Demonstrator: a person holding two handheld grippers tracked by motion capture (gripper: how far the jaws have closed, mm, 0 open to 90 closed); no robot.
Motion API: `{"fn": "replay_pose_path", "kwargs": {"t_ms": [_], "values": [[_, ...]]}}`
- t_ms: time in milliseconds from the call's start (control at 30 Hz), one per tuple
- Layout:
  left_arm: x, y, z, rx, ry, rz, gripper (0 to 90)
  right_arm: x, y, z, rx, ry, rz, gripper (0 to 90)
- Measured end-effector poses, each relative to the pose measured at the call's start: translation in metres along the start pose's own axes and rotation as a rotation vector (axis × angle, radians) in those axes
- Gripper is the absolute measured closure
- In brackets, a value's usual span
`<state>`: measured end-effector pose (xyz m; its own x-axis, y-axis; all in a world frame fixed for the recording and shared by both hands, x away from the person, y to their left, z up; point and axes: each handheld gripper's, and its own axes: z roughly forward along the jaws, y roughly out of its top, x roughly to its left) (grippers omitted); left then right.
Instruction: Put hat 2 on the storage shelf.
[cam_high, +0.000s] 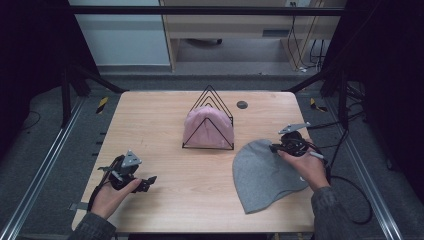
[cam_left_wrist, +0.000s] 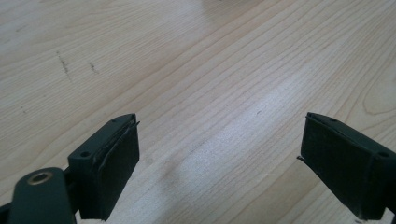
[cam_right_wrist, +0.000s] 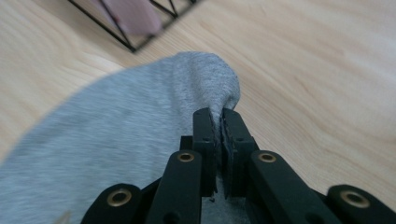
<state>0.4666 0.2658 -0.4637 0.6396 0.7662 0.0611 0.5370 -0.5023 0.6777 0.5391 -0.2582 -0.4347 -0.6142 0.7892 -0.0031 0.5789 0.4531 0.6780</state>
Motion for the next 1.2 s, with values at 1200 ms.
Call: {"fn": "replay_pose_path", "kwargs": {"t_ms": [1200], "values": [[-0.01,0.002,0.002,-0.021,-0.103,0.026,7.8,0.17,0.108,-0.087,-0.295,0.146,-0.437,87.1]]}}
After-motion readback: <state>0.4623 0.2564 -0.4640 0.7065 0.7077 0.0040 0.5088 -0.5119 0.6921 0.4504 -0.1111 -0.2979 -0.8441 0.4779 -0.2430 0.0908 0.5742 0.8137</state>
